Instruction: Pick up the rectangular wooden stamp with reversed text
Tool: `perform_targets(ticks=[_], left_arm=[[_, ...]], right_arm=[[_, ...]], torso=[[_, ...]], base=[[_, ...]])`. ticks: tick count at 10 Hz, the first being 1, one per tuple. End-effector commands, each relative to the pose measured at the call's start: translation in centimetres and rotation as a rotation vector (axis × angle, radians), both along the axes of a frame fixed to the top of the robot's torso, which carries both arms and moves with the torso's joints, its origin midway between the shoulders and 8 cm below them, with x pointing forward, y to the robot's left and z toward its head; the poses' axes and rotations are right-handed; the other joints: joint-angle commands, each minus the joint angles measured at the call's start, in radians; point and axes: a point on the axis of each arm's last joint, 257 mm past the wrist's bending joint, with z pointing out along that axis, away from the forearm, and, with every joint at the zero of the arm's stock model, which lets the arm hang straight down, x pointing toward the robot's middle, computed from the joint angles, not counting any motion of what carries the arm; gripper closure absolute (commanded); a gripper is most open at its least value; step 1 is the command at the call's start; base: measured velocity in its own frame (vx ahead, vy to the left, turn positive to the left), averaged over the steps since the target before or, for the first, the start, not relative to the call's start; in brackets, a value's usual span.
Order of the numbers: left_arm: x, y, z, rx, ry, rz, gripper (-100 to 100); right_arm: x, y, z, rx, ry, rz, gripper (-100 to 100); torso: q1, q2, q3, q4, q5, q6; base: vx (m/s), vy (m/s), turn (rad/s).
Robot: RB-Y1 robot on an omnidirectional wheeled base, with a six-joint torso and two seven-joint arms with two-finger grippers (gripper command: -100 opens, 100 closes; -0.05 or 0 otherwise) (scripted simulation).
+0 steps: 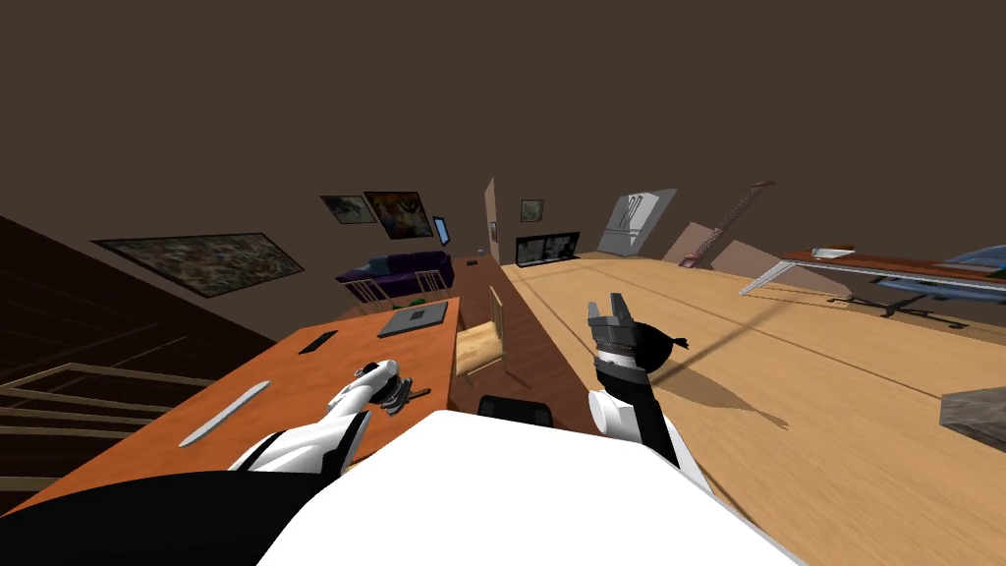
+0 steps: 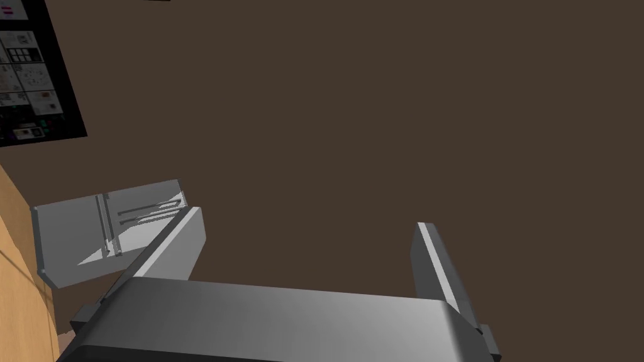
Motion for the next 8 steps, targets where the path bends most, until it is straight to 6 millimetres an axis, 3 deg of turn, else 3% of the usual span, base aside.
perform_targets(ticks=[1,3,5,8], left_arm=[[1.2,-0.3,0.2,-0.002,0.007,0.045,100],[2.7,-0.5,0.6,-0.003,0.0,0.067,100],[3.7,-0.8,0.9,-0.004,0.001,0.091,100],[5.7,-1.3,1.5,-0.008,0.001,0.139,100]], right_arm=[[0.0,0.0,0.0,0.0,0.0,0.0,0],[0.0,0.0,0.0,0.0,0.0,0.0,0],[0.0,0.0,0.0,0.0,0.0,0.0,0],[0.0,0.0,0.0,0.0,0.0,0.0,0]], torso=[[0.0,0.0,0.0,0.0,0.0,0.0],[0.0,0.005,0.003,0.001,0.001,0.0],[0.0,-0.005,-0.003,-0.001,0.0,-0.002],[0.001,-0.001,-0.001,0.0,0.0,-0.002]], base=[[-0.223,0.053,-0.293],[-0.195,0.042,-0.168],[-0.054,0.021,-0.057],[-0.157,0.036,-0.172]])
